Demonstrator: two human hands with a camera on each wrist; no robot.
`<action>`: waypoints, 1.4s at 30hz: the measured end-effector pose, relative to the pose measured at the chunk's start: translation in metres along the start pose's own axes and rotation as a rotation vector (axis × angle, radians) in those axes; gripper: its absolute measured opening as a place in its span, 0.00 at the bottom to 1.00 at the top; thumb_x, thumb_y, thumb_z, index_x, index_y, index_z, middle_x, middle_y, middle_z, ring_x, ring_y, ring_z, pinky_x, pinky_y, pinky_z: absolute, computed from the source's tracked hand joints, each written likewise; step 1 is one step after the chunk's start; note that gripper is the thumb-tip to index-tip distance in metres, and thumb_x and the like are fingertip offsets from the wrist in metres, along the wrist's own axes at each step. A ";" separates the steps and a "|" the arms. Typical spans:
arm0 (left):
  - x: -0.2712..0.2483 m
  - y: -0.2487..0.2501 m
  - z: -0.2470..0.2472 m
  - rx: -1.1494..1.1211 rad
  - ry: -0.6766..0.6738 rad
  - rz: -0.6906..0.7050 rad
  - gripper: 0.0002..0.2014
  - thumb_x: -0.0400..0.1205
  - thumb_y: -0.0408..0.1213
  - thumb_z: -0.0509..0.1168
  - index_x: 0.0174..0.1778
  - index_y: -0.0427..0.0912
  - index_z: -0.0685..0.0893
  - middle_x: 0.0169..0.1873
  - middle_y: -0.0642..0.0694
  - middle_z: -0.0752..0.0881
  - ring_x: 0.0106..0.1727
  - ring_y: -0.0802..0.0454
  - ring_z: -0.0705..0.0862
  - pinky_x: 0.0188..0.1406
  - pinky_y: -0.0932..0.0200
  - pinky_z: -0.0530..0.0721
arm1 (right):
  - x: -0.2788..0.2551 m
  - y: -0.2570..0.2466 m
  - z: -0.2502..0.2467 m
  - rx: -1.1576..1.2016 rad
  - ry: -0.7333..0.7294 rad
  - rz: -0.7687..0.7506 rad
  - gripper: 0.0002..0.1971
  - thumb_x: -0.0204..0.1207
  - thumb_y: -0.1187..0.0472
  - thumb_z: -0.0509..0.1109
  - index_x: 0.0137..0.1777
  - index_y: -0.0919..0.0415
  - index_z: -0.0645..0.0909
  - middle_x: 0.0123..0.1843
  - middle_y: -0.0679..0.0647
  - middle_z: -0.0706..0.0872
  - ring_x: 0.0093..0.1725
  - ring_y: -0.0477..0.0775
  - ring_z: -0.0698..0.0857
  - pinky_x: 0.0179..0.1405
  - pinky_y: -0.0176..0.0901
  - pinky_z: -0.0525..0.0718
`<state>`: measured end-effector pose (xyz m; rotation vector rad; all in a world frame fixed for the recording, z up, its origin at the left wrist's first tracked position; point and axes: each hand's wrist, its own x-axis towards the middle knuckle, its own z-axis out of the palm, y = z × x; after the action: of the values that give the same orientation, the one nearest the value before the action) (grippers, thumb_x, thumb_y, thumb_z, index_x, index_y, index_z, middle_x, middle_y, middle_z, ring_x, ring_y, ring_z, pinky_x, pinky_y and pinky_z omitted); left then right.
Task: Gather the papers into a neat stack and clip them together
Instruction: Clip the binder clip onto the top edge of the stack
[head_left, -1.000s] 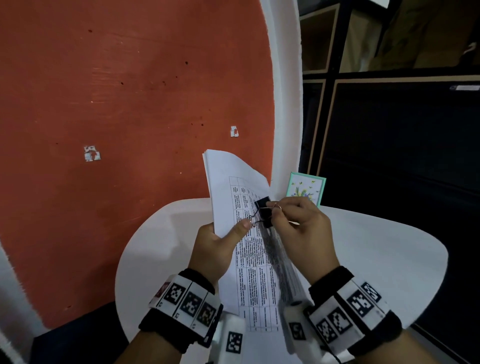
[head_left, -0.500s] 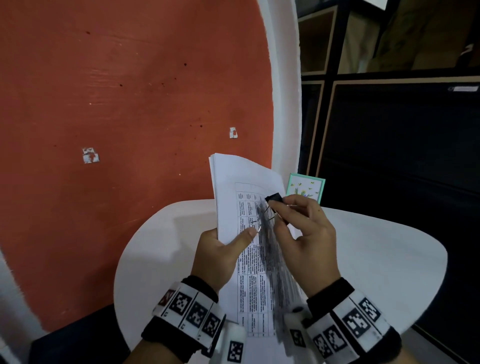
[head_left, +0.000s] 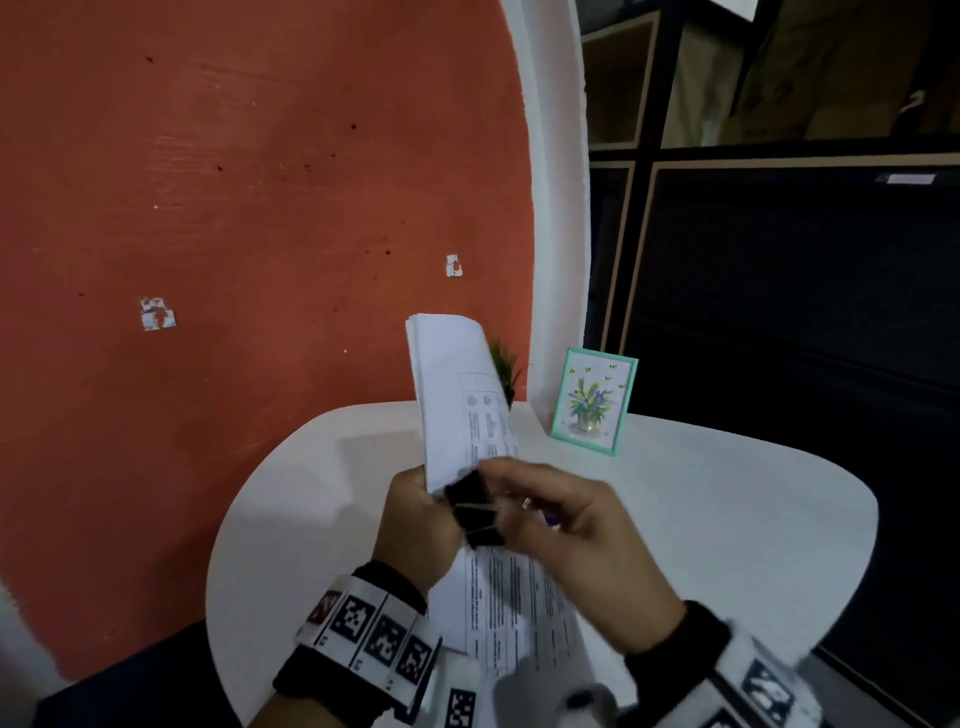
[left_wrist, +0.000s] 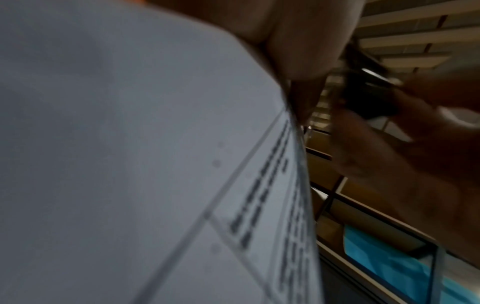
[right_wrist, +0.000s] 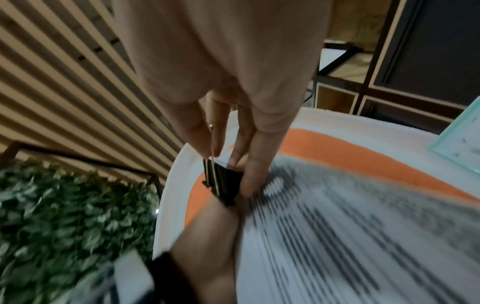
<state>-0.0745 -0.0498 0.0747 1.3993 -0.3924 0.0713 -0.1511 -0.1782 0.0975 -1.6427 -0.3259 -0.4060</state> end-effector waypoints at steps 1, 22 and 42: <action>0.000 -0.002 0.001 0.007 -0.026 0.011 0.10 0.76 0.21 0.68 0.38 0.39 0.90 0.31 0.47 0.91 0.36 0.55 0.89 0.35 0.64 0.86 | -0.001 0.004 0.004 -0.056 0.005 -0.011 0.20 0.68 0.69 0.68 0.56 0.51 0.88 0.51 0.48 0.89 0.54 0.52 0.87 0.59 0.51 0.85; 0.037 0.012 -0.047 0.750 -0.032 0.192 0.35 0.63 0.68 0.62 0.27 0.31 0.81 0.18 0.44 0.75 0.20 0.52 0.72 0.23 0.60 0.71 | 0.006 0.009 -0.029 0.126 0.207 0.034 0.21 0.68 0.74 0.71 0.54 0.48 0.81 0.48 0.50 0.82 0.47 0.49 0.81 0.49 0.44 0.85; 0.027 0.023 -0.040 0.471 -0.082 0.298 0.12 0.71 0.54 0.73 0.32 0.49 0.91 0.26 0.43 0.89 0.27 0.49 0.86 0.27 0.57 0.85 | 0.057 -0.065 -0.075 -0.641 0.373 -0.537 0.12 0.60 0.67 0.83 0.41 0.61 0.84 0.39 0.53 0.86 0.39 0.49 0.89 0.40 0.38 0.88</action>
<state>-0.0465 -0.0121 0.0998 1.8004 -0.6818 0.3708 -0.1341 -0.2473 0.1870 -2.0329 -0.3740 -1.3118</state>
